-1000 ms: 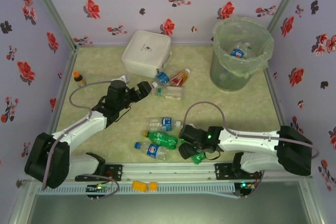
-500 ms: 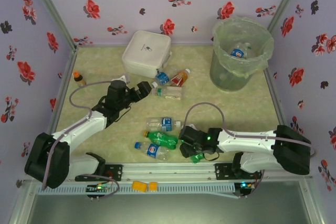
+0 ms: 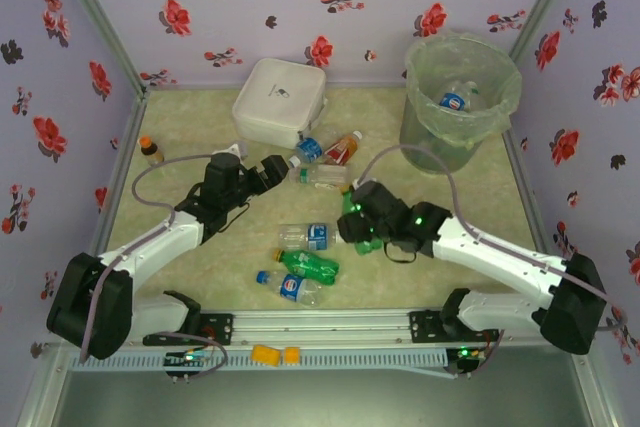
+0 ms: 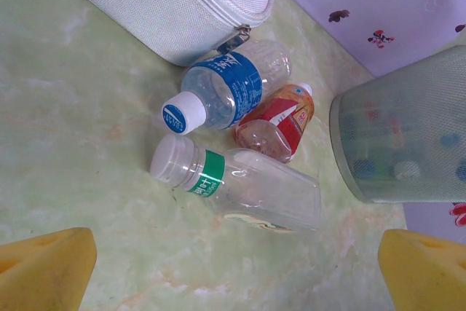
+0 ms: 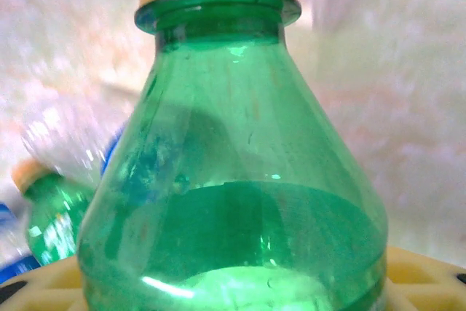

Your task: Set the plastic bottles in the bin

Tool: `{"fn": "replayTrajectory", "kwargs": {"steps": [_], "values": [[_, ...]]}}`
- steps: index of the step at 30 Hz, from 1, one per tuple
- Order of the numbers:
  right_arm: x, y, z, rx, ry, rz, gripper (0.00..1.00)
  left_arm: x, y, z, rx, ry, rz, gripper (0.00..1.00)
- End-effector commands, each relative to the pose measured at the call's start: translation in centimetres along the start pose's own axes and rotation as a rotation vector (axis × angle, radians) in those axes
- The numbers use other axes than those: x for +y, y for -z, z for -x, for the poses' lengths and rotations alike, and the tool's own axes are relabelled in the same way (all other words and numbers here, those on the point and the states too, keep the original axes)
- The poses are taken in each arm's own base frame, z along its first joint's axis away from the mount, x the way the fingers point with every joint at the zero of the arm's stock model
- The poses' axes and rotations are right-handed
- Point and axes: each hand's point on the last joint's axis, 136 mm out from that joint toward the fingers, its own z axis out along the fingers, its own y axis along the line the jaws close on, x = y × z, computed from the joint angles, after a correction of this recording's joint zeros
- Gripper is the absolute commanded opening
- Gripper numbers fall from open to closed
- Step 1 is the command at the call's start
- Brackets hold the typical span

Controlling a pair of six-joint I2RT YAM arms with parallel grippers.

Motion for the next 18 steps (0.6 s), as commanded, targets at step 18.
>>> {"fn": "replayTrajectory", "kwargs": {"steps": [18], "values": [[-15.2, 11.1, 27.4, -0.578, -0.228, -0.281, 0.38, 0.3, 0.7, -0.1, 0.008, -0.133, 0.034, 1.00]]}}
